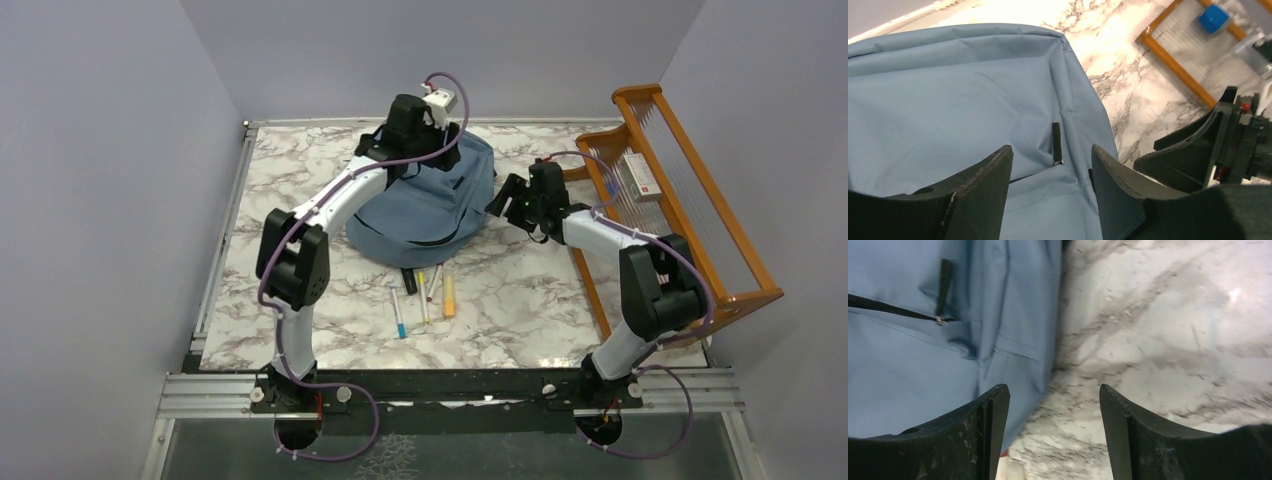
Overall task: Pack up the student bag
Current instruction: Unzip the student bag at the center of the board.
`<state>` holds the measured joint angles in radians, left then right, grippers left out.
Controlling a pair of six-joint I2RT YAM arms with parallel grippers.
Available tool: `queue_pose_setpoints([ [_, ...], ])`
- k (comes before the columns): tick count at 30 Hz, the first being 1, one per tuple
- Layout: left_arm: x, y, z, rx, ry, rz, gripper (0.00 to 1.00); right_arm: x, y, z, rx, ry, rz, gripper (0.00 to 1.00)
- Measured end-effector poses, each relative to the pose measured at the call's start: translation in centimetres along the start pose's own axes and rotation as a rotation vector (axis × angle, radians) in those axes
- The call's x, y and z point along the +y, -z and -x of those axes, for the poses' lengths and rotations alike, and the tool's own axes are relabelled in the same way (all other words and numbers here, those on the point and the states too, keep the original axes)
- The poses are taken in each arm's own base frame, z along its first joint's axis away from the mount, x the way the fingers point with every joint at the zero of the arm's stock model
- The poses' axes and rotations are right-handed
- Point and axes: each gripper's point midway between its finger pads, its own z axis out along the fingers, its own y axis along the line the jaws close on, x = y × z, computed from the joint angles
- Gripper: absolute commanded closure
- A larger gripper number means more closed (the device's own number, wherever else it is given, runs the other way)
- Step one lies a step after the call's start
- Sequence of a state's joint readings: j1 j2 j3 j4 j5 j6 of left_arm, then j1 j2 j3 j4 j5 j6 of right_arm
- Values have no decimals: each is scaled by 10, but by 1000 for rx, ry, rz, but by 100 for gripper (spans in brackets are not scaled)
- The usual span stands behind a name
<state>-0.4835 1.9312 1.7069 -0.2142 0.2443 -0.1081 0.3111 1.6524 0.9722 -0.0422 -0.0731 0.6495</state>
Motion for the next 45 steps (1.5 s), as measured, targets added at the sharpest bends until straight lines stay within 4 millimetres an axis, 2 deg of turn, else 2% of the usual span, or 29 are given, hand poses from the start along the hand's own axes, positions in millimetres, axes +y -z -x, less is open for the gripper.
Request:
queue_pose_setpoints([
  [5, -9, -40, -22, 78, -67, 11, 35, 18, -15, 5, -7, -62, 111, 28],
  [11, -9, -62, -56, 171, -120, 42, 32, 15, -47, -7, 50, -126, 129, 31],
  [13, -7, -66, -64, 196, -139, 60, 32, 12, -54, -12, 68, -144, 125, 38],
  [18, -1, -67, -75, 235, -167, 102, 32, 15, -63, -12, 81, -175, 145, 61],
  [26, 0, -74, -88, 264, -211, 139, 32, 13, -65, -15, 98, -210, 173, 84],
  [30, -5, -81, -97, 285, -233, 144, 33, 15, -65, -16, 105, -214, 194, 88],
  [34, -8, -85, -102, 298, -259, 157, 38, 17, -64, -16, 113, -215, 206, 89],
  [45, 3, -94, -113, 330, -305, 222, 52, 18, -62, -16, 122, -215, 225, 89],
])
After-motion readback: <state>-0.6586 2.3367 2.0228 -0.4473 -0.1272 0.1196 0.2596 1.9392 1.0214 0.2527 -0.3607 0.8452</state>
